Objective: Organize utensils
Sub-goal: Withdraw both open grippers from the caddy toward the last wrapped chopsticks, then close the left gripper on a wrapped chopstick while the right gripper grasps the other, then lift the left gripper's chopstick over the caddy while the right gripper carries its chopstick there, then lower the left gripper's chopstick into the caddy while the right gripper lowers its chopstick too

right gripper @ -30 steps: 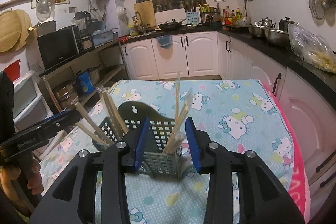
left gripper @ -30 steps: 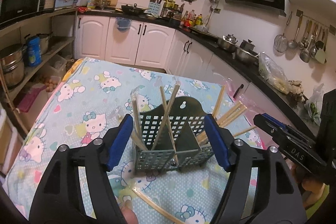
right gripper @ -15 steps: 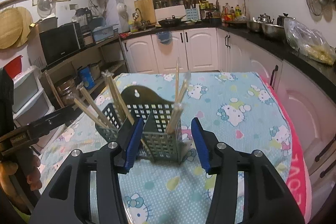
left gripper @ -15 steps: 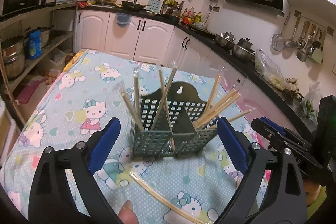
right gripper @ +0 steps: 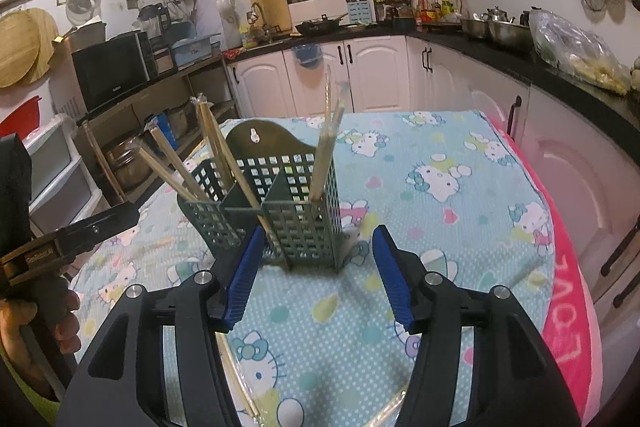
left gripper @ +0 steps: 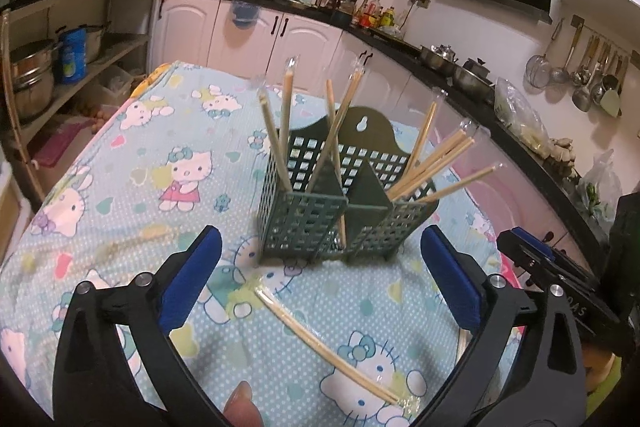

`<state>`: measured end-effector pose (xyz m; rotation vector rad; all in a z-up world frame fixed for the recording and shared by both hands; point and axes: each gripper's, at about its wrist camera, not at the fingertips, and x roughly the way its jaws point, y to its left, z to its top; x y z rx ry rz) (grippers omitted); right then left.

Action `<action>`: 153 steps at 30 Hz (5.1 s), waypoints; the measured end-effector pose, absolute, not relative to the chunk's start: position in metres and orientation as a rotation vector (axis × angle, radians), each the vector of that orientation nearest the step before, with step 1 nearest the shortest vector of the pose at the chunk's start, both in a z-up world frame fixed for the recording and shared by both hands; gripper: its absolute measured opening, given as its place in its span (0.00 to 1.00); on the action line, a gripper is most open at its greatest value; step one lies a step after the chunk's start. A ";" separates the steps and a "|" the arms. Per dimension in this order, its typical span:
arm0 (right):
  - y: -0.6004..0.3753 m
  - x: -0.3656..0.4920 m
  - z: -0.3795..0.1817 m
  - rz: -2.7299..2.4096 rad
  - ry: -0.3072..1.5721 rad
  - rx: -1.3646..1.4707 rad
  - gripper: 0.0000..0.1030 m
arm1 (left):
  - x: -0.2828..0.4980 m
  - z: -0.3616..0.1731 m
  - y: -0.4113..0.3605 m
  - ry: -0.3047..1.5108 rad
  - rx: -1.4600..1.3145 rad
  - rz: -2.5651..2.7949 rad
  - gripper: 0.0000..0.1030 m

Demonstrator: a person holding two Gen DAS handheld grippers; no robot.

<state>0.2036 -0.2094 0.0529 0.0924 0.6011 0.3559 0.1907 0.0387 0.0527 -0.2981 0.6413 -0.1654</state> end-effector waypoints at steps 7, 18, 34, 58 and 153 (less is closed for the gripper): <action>-0.211 0.195 0.040 0.355 0.633 0.103 0.53 | 0.185 0.036 0.043 0.686 -0.315 -0.160 0.89; -0.220 0.185 0.019 0.334 0.678 0.122 0.53 | 0.178 0.005 0.040 0.773 -0.334 -0.165 0.89; -0.257 0.171 -0.025 0.256 0.775 0.187 0.53 | 0.178 -0.033 0.019 0.878 -0.348 -0.193 0.89; -0.270 0.219 -0.075 0.175 0.960 0.202 0.42 | 0.236 -0.068 0.030 0.962 -0.371 -0.090 0.66; -0.200 0.300 0.190 0.372 0.232 0.173 0.06 | 0.272 0.190 0.000 0.371 -0.226 -0.232 0.00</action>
